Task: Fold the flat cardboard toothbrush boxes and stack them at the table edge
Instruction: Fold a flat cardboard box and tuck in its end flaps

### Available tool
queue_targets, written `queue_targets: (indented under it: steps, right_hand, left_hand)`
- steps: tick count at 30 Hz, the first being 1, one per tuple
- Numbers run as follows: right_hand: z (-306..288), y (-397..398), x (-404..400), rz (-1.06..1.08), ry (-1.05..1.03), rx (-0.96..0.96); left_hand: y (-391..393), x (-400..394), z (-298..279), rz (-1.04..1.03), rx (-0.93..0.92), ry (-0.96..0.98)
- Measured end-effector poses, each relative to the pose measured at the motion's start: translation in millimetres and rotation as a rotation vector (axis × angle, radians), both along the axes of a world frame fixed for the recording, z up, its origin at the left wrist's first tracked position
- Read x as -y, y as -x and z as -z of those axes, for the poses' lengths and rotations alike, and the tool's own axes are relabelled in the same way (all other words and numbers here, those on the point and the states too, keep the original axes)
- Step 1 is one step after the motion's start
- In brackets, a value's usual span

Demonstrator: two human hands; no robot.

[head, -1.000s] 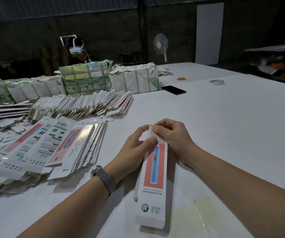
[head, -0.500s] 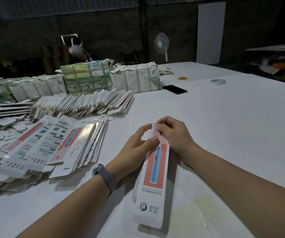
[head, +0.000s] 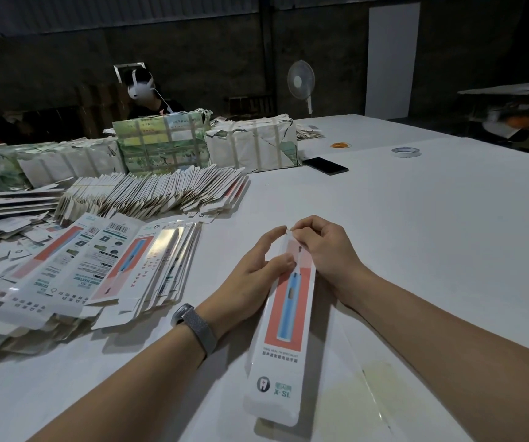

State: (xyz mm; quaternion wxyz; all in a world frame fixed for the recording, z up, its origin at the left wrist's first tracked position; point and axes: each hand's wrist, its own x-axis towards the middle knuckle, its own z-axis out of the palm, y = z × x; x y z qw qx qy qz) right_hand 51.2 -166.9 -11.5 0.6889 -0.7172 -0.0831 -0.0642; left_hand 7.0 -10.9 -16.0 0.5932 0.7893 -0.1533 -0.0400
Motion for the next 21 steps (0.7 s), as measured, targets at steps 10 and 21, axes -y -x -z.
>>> queue_targets:
  steps: [10,21]
  right_hand:
    - [-1.5,4.2,3.1,-0.02,0.048,-0.008]
    - [-5.5,12.2,0.3,-0.095,-0.044,-0.011]
  left_hand:
    - [3.5,2.2,-1.9,0.03,-0.004,-0.019]
    - [-0.6,2.5,1.6,-0.047,0.043,0.085]
